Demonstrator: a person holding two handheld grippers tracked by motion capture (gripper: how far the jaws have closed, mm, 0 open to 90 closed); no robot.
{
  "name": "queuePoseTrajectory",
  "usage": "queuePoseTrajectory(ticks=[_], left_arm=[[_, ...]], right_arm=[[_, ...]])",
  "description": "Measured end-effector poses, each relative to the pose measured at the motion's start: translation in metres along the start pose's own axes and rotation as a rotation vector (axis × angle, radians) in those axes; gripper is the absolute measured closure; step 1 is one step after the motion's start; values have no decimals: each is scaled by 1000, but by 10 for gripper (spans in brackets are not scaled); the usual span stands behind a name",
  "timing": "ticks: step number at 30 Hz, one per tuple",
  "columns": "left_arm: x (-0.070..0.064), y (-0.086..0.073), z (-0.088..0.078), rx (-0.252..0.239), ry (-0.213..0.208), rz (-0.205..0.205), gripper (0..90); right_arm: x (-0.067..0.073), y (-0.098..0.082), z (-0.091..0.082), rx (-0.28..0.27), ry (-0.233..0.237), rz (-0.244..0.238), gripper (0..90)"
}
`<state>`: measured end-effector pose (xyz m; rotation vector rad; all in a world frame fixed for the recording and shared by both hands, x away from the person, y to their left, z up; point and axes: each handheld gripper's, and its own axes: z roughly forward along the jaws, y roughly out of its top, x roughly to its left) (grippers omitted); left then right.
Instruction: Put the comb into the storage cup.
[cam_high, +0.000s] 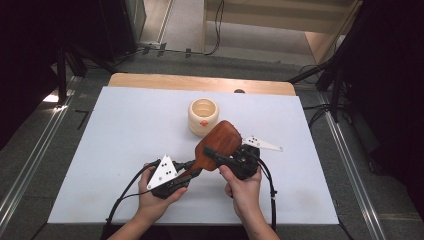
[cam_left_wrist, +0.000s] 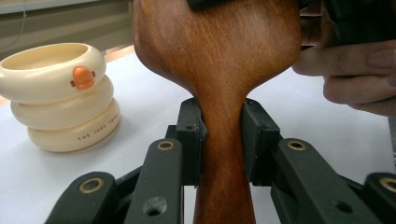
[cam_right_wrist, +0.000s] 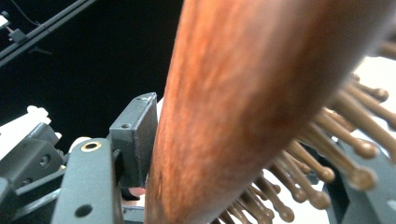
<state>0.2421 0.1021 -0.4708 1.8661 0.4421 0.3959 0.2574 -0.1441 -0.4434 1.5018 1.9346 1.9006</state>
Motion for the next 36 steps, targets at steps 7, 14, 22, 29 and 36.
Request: queuePoseTrajectory(ticks=[7,14,22,29,36], left_arm=[[-1,-1,2,4,2,10,722],[0,-2,4,12,-15,0,722],[1,-4,8,22,-42,-20,649],[6,-3,6,9,-50,-58,415],[10,-5,1,-21,-60,-89,210]], right_arm=[[-3,-3,-1,-12,42,26,409],[0,-4,-2,-10,56,6,459],[4,-5,-2,-4,58,-49,509],[8,-4,-4,-8,44,-93,513],[9,-1,-10,-32,-4,-130,515]])
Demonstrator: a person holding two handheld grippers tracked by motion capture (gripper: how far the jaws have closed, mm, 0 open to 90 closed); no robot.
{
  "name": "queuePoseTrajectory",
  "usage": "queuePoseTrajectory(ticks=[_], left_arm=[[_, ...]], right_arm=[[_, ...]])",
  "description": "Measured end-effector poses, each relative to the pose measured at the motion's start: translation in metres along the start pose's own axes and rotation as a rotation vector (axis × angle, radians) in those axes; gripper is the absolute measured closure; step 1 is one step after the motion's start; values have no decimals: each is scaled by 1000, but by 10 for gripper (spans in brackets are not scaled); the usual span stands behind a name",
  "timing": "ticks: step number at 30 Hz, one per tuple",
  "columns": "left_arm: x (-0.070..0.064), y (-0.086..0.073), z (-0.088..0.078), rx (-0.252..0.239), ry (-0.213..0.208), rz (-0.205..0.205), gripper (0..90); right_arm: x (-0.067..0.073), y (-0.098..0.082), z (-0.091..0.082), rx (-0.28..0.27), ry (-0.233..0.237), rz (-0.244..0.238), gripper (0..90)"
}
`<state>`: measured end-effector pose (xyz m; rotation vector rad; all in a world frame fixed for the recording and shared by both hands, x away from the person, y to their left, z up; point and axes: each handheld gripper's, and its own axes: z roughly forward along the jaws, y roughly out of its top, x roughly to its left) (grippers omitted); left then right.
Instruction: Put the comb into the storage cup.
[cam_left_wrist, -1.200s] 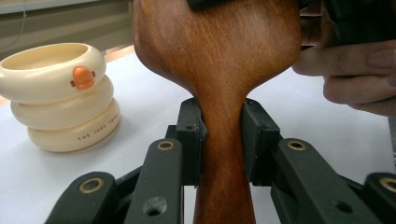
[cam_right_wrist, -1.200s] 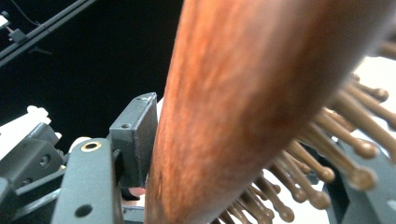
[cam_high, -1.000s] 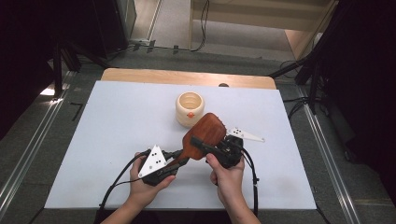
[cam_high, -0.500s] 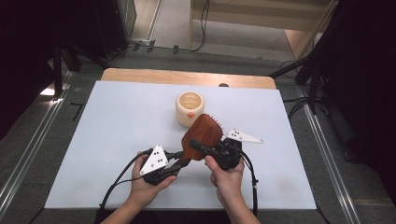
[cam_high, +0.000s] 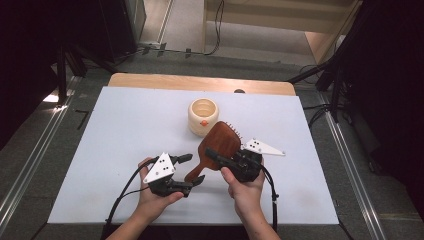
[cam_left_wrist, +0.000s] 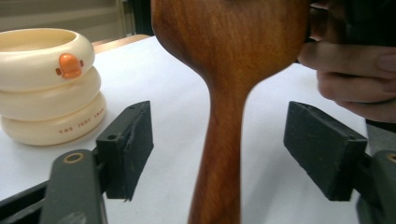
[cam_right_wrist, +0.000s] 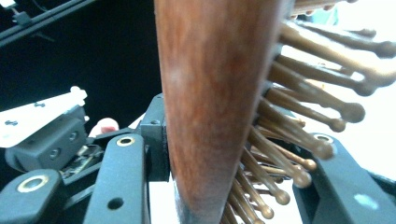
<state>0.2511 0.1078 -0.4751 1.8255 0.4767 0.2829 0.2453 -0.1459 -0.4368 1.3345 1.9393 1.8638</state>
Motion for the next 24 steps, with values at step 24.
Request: queuePoseTrajectory(ticks=[24], left_arm=[[30,-11,-40,-55,122,-36,0]], right_arm=[[-4,8,-12,-31,-24,-26,513]])
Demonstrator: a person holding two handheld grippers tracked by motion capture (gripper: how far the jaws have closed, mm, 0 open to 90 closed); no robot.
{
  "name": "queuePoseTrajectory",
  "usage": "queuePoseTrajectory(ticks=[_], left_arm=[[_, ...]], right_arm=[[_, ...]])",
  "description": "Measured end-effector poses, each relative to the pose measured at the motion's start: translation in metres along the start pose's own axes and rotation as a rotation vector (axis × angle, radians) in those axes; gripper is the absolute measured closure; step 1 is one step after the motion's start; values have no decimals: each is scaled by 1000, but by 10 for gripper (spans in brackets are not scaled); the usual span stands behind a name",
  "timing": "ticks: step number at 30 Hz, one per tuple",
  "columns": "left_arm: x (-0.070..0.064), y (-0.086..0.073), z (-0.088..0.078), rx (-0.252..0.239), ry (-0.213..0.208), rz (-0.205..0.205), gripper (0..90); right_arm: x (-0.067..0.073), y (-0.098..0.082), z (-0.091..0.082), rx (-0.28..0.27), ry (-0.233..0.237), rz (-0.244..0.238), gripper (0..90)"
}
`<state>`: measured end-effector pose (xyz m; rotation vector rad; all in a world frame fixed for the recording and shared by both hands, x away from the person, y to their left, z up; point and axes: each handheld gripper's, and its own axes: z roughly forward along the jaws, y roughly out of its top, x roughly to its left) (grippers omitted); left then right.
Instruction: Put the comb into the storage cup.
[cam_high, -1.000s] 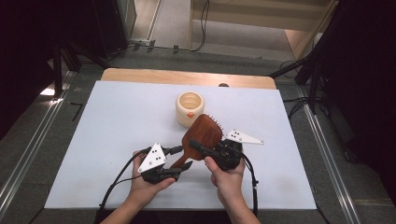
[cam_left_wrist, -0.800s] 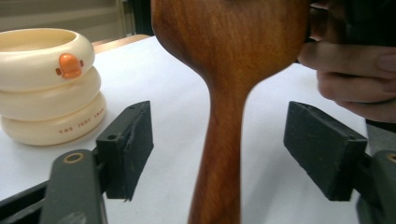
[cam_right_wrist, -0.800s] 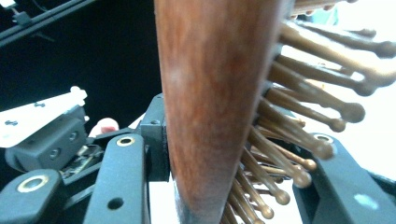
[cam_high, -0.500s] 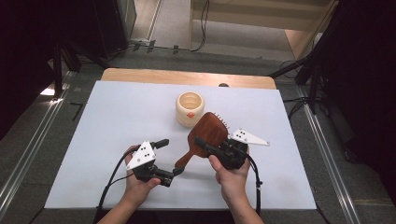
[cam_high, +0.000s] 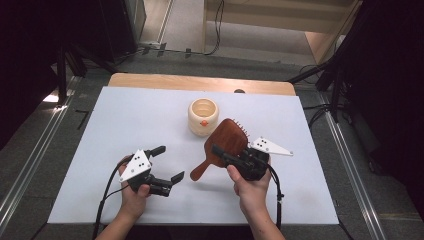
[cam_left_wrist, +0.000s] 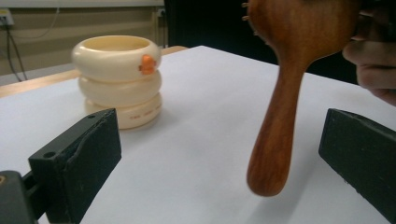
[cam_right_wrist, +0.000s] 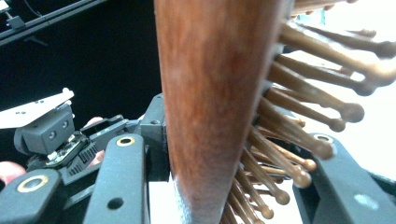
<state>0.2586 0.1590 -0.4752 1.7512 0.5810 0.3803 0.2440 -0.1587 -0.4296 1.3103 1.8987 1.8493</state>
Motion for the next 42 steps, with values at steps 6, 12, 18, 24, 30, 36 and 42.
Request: queuePoseTrajectory(ticks=[6,12,18,24,30,36,42], left_arm=[[11,-4,-13,-3,31,-17,0],[21,-7,-28,-15,67,-26,0],[32,-10,-48,-29,112,-44,0],[41,-16,-68,-37,156,-59,0],[48,-21,-85,-44,183,-66,0],[53,-25,-100,-43,209,-68,0],[58,-32,-115,-29,241,-72,0]], right_arm=[[0,1,-2,-3,-3,-9,514],[0,2,-2,-5,-9,-25,513],[0,4,-4,-11,-10,-26,513],[1,5,-5,-4,-17,-33,513],[2,8,-5,-13,-22,-40,512],[4,13,-5,-18,-25,-53,512],[2,18,-7,-19,-35,-58,512]])
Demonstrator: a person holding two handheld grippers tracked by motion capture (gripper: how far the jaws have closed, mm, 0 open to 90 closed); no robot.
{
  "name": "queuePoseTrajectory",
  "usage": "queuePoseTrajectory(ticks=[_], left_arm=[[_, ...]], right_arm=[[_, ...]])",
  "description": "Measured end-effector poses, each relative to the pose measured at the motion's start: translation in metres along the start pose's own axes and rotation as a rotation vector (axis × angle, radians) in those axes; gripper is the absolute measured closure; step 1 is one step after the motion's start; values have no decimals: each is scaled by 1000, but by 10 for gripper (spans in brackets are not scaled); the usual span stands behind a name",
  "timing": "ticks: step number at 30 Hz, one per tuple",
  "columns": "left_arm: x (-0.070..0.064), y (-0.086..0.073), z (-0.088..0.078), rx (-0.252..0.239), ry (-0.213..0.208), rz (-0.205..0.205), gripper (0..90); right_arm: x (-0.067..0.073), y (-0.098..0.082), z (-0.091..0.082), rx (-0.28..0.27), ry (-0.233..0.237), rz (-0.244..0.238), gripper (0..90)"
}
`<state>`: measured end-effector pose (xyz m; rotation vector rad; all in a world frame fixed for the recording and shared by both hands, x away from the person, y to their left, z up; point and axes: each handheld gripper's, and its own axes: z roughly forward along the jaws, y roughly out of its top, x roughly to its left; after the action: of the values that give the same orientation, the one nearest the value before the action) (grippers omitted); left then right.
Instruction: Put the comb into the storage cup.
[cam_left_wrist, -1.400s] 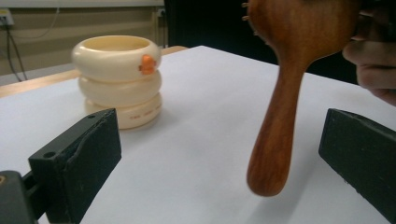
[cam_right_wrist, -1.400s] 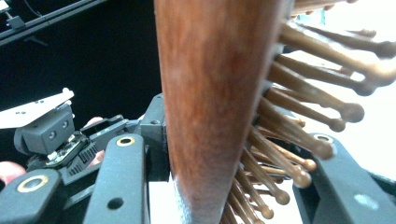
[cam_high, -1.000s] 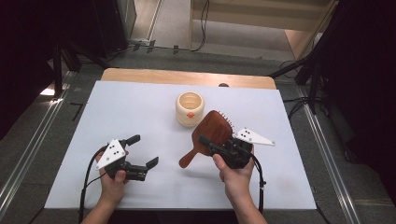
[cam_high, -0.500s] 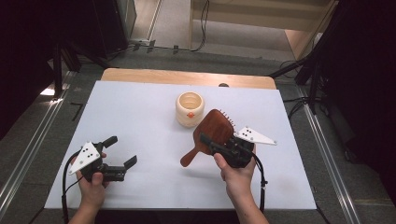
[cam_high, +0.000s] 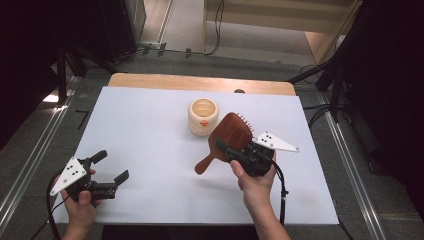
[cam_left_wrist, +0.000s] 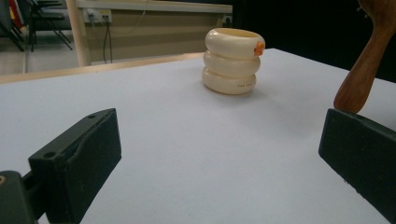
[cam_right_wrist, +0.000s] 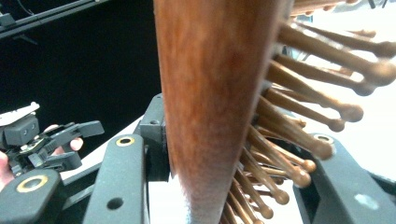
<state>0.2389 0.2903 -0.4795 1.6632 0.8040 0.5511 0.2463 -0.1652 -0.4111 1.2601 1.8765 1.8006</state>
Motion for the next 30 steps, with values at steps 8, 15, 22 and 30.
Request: queuePoseTrajectory(ticks=[8,15,22,30], left_arm=[[14,-4,-16,-14,39,-29,0],[16,-9,-18,-16,45,-48,0],[20,-11,-19,-22,44,-67,0],[18,-11,-17,-15,46,-59,0]], right_arm=[[-1,9,1,-10,-17,-19,511],[-2,15,3,-14,-26,-26,511],[-3,21,6,-22,-27,-16,509],[-4,28,10,-20,-28,-10,509]])
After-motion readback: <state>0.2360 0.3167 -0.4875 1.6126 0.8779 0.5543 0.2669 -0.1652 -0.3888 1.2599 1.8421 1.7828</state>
